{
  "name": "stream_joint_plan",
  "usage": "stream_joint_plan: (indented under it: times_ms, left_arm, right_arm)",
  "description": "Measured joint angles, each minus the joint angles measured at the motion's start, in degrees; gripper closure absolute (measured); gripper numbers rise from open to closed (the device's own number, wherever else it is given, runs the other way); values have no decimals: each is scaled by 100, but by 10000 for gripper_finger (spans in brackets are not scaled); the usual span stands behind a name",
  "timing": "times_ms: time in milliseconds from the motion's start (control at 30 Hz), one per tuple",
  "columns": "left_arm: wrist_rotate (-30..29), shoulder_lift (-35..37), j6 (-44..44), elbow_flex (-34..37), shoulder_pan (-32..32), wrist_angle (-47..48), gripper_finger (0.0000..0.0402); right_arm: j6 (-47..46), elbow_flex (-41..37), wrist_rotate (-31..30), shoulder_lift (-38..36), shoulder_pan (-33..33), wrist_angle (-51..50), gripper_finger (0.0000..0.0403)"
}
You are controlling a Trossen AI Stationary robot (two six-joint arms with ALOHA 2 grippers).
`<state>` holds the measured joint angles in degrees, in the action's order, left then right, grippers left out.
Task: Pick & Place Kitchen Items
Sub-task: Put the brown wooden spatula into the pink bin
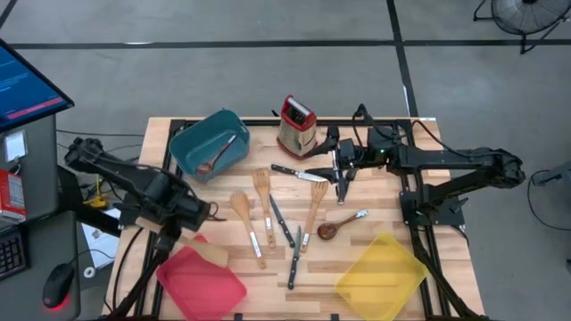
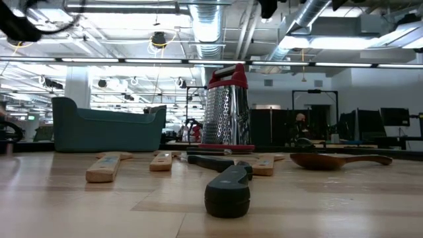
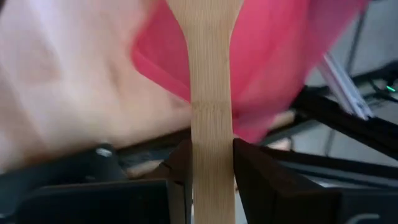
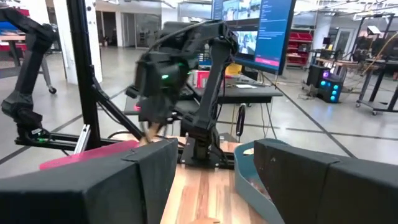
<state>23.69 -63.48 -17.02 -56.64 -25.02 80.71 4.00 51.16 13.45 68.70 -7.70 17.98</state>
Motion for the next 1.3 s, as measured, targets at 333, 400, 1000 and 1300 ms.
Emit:
stream_joint_plan:
  times_ms: [333, 400, 1000, 1300]
  left_arm:
    - [-402, 82, -265, 4, -463, -3, 348]
    - [-272, 85, -321, 4, -463, 3, 344]
    - [-123, 13, -517, -133, -1150, -492, 342]
    - [-187, -758, 170, -133, -1430, -1032, 341]
  right_arm:
    - [45, 0, 1, 1, -110, -165, 182]
    - [47, 0, 0, -1, -110, -216, 182]
    - [47, 0, 0, -1, -341, -302, 182]
    - [47, 0, 2, -3, -339, -597, 182]
